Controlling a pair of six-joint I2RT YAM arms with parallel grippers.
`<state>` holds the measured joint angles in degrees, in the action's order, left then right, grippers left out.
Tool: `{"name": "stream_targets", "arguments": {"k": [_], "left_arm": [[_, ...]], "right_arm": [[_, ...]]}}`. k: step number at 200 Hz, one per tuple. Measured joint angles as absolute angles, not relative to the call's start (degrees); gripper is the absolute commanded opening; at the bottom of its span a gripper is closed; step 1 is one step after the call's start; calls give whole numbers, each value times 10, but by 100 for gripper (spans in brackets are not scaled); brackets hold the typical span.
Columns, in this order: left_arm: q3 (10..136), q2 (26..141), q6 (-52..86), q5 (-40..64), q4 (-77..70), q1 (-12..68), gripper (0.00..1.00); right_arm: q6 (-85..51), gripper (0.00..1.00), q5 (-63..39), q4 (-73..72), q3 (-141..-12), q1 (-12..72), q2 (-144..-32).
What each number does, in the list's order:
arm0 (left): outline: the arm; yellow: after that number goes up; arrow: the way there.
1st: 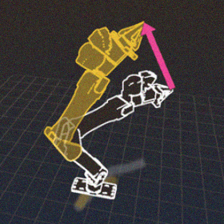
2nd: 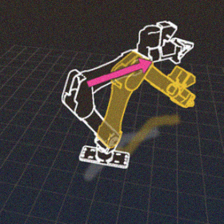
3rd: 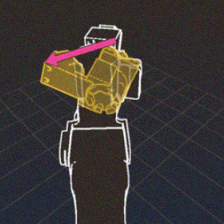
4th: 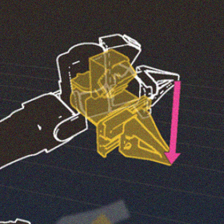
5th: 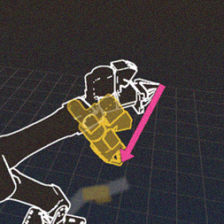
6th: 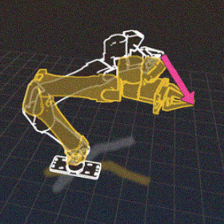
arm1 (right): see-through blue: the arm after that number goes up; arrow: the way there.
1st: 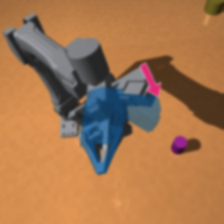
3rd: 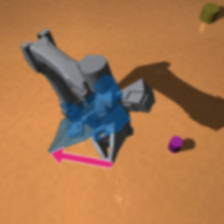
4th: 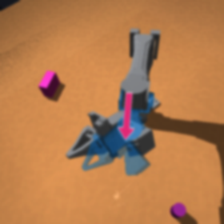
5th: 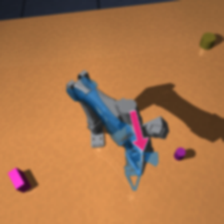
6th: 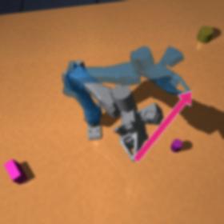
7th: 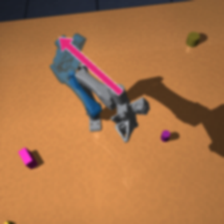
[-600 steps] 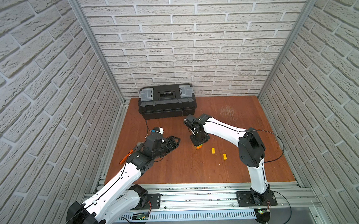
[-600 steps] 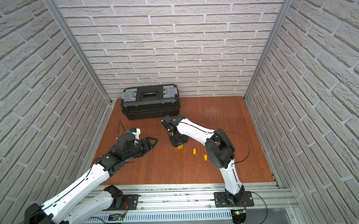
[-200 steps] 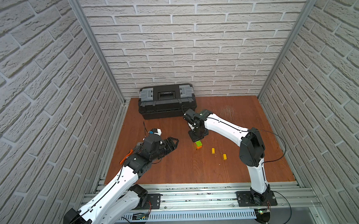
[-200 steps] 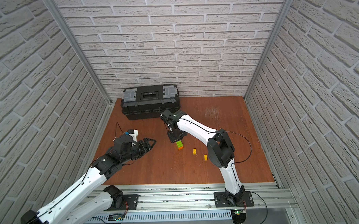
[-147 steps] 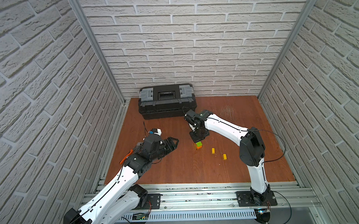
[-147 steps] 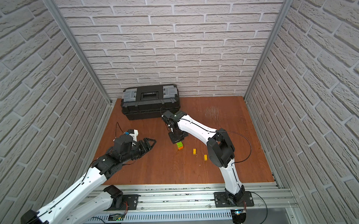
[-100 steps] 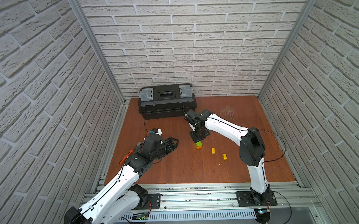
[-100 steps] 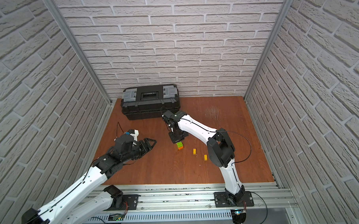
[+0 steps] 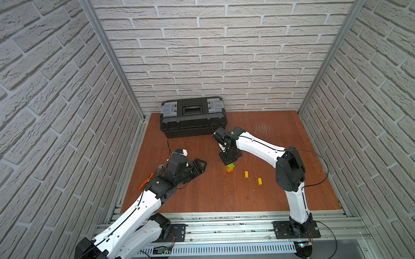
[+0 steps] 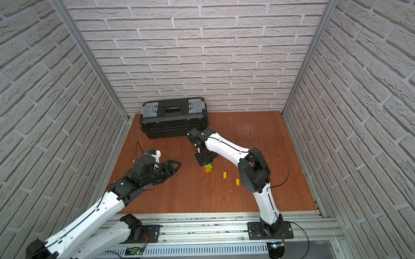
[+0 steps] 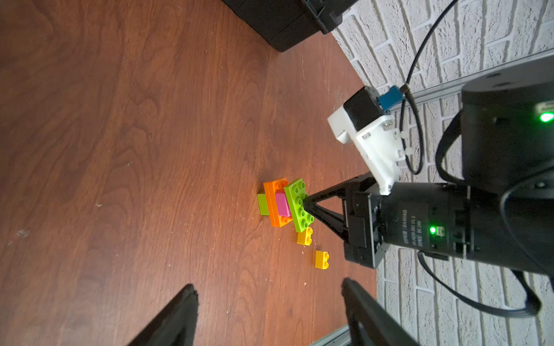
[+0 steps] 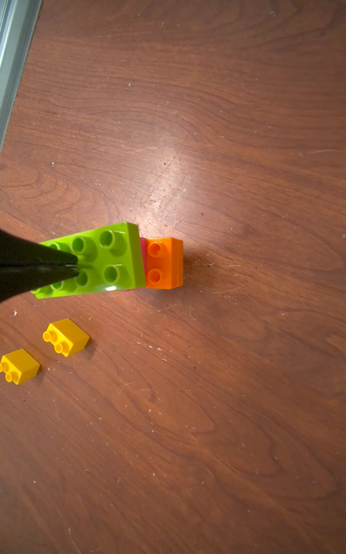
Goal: Assemble a carrot with lego
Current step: Assemble the lego brick with the lego brick.
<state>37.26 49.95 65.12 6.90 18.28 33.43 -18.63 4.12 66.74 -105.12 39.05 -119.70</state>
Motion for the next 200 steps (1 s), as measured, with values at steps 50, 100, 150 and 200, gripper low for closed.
{"name": "stream_targets", "arguments": {"k": [50, 100, 150, 200], "left_arm": [[372, 500, 651, 69, 183, 334, 78], [372, 502, 652, 69, 182, 334, 78], [372, 502, 652, 69, 181, 334, 78], [370, 499, 652, 69, 180, 334, 78]], "right_arm": [[-185, 3, 40, 666, -1051, 389, -1197], [-196, 2, 35, 658, -1049, 389, -1198], [-222, 2, 31, 638, -1036, 387, -1196], [-223, 2, 32, 635, -1032, 387, -1196]]}}
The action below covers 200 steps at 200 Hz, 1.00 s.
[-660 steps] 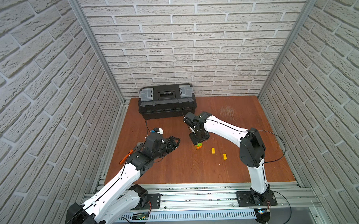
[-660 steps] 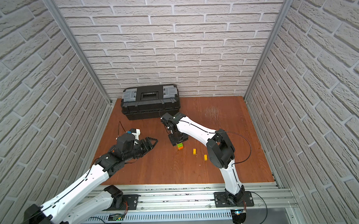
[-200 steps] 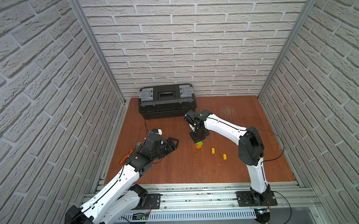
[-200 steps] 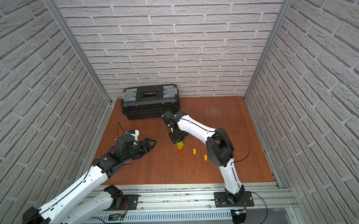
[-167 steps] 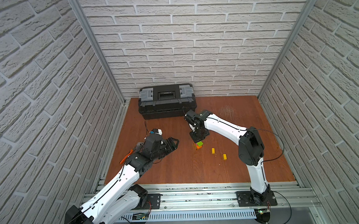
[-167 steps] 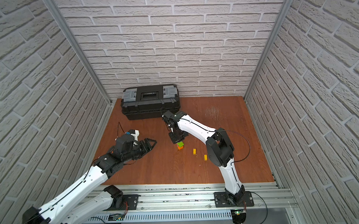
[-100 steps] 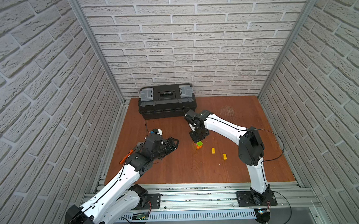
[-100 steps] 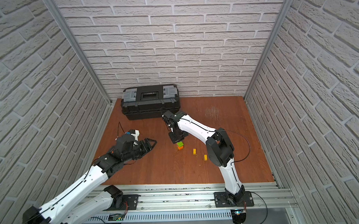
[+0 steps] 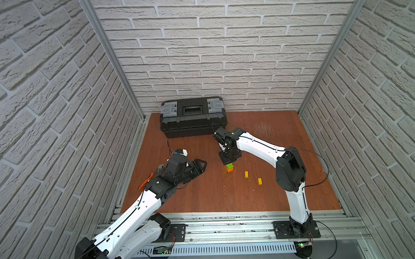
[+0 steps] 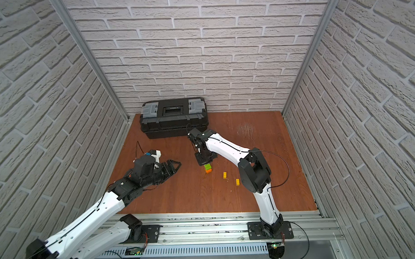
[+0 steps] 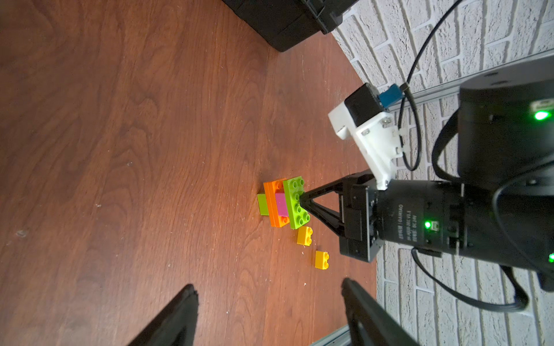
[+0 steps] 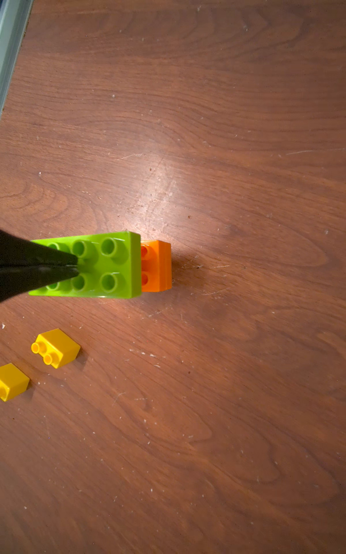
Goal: Assemble a carrot with lego
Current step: Assemble the lego brick with the lego brick.
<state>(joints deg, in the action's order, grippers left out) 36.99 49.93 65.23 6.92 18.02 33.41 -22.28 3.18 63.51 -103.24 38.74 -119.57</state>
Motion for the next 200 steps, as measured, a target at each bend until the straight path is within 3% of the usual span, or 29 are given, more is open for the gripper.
{"name": "stream_targets", "arguments": {"k": [44, 77, 127, 200], "left_arm": [[365, 498, 655, 69, 180, 334, 78], [365, 496, 655, 69, 180, 334, 79], [365, 496, 654, 69, 181, 334, 84], [407, 517, 593, 72, 217, 309, 84]], "right_arm": [[-229, 4, 32, 609, -1007, 387, -1182], [-234, 11, 34, 604, -1004, 387, -1178], [-234, 33, 37, 625, -1018, 387, -1179], [-236, 50, 51, 679, -1068, 380, -1121]]}}
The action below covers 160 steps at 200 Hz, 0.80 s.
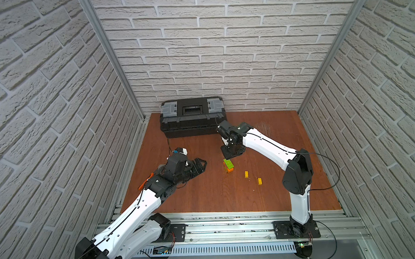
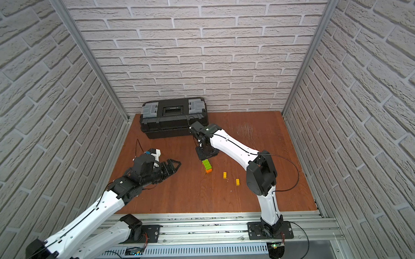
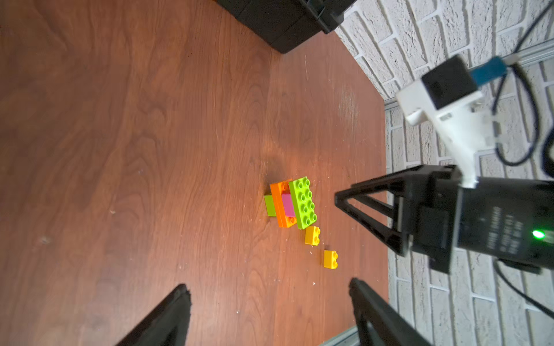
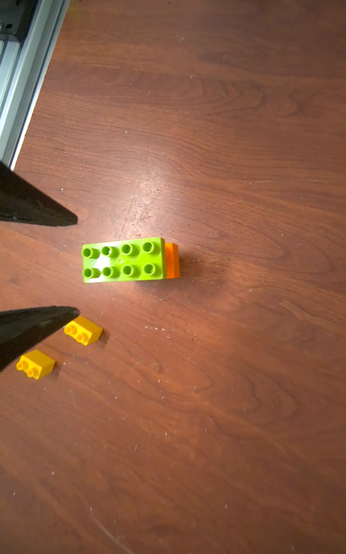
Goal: Assemble a carrot with lego
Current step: Assemble the lego brick with the lego brick, then pick up the lego brick from the center of the board.
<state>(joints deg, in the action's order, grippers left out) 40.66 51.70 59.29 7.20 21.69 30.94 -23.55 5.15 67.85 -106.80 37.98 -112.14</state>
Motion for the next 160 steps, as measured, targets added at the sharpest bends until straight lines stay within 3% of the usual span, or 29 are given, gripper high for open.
{"name": "stream_targets", "arguments": {"k": [38, 47, 56, 74, 101, 135, 160], "left_arm": [[532, 619, 477, 166, 262, 196, 80], [567, 654, 444, 185, 271, 179, 83], [599, 685, 408, 204, 277, 176, 93], [638, 731, 303, 226, 285, 201, 98], [636, 737, 119, 266, 285, 249, 98], [609, 718, -94, 329, 273, 254, 91], [609, 733, -224, 349, 285, 255, 89]], "right_arm": [[-251, 61, 60, 644, -906, 336, -968], [-260, 64, 58, 634, -858, 323, -940], [-267, 65, 57, 622, -815, 309, -923], [-281, 65, 50, 599, -756, 301, -923], [-296, 58, 29, 558, -710, 303, -946], [-316, 44, 11, 510, -686, 304, -968], [-327, 42, 5, 490, -679, 304, -983]]}}
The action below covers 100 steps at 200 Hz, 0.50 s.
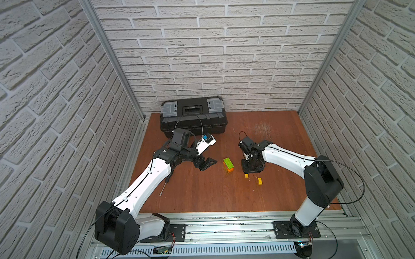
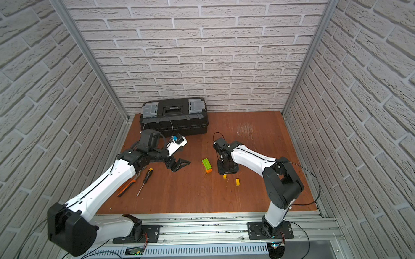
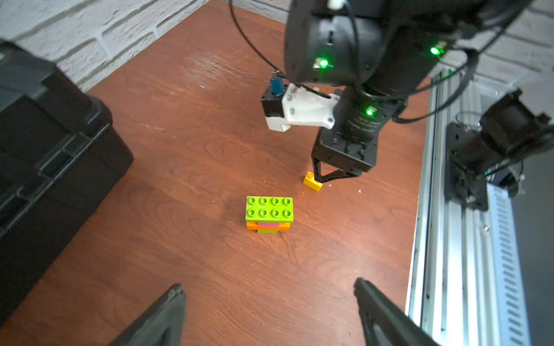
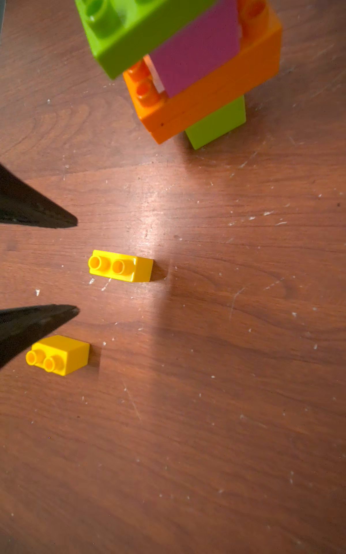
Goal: Assemble a carrot with lego
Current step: Pick up the lego brick from the center of the board.
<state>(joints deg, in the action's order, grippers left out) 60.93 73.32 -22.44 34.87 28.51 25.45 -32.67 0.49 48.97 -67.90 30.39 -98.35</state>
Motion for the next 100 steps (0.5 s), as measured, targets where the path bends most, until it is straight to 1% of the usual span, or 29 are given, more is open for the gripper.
{"name": "stream_targets", "arguments": {"k": [16, 58, 100], "left_arm": [[609, 753, -293, 349, 299, 260, 89], [611, 786, -410, 325, 305, 287, 91], [633, 824, -487, 305, 301, 324, 91]], "right_arm": [[-329, 41, 4, 481, -679, 304, -999], [-337, 32, 4, 478, -681, 304, -1027], [-343, 18, 5, 479, -688, 304, -1047]]}}
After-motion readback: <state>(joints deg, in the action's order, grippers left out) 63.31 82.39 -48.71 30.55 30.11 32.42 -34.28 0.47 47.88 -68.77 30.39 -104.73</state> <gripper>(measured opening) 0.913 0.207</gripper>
